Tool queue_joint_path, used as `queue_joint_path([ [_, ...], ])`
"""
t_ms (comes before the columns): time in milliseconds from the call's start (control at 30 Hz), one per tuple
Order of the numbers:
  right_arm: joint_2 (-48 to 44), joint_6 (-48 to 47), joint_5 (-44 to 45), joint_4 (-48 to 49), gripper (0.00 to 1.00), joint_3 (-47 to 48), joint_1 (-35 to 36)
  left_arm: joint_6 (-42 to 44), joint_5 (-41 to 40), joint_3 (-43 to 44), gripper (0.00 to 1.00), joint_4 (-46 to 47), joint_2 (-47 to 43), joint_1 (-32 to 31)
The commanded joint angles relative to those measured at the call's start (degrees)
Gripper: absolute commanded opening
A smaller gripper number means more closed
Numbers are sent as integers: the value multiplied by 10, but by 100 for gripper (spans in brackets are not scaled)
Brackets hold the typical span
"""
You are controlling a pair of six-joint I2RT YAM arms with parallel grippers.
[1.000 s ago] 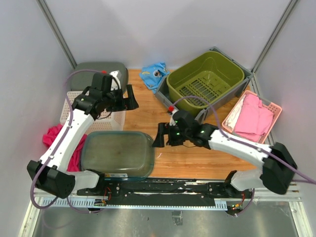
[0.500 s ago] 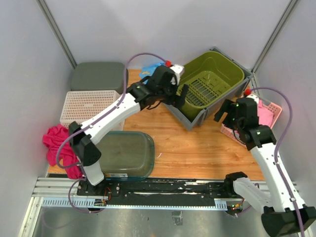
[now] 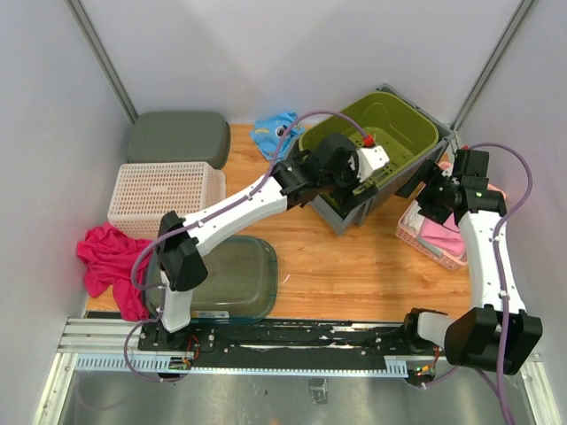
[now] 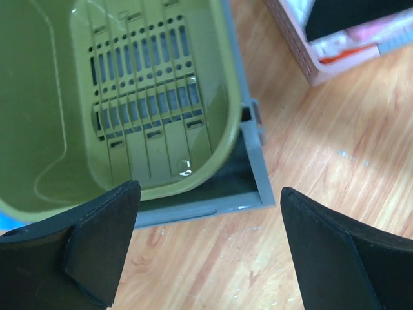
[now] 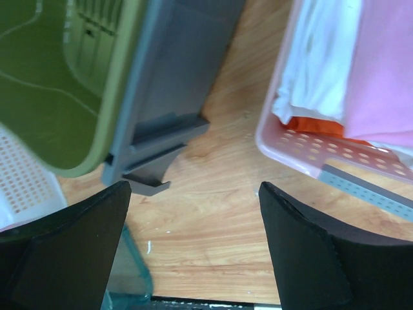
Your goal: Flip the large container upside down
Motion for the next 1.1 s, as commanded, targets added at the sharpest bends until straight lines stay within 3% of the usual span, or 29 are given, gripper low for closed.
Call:
queue_joint_path([
  [0, 7, -7, -76, 3, 82, 32, -11, 167, 37, -68, 94, 52, -29, -8],
  [100, 8, -17, -98, 16, 82, 29, -11, 230, 40, -165, 94, 132, -84, -7],
  [200, 9, -66, -135, 26, 80, 45, -3, 230, 36, -187, 96, 140, -123, -3],
  [300, 9, -124, -94, 25, 80, 79, 55, 167, 40, -195, 99, 121, -166, 16],
  [400, 25, -176, -19, 45, 80, 114, 175, 76, 49, -231, 99, 123, -221, 50],
  [533, 94, -248, 21, 60, 79, 177, 279, -70, 55, -282, 99, 118, -272, 119],
  [633, 177, -295, 33, 33, 78, 259, 309, -161, 80, -314, 99, 81, -278, 150],
  [800, 316, -344, 38, -58, 72, 387, 333, -238, 101, -425, 99, 90, -294, 151],
  [1067, 444, -367, 52, -73, 72, 451, 351, -298, 110, -562, 99, 134, -344, 157],
])
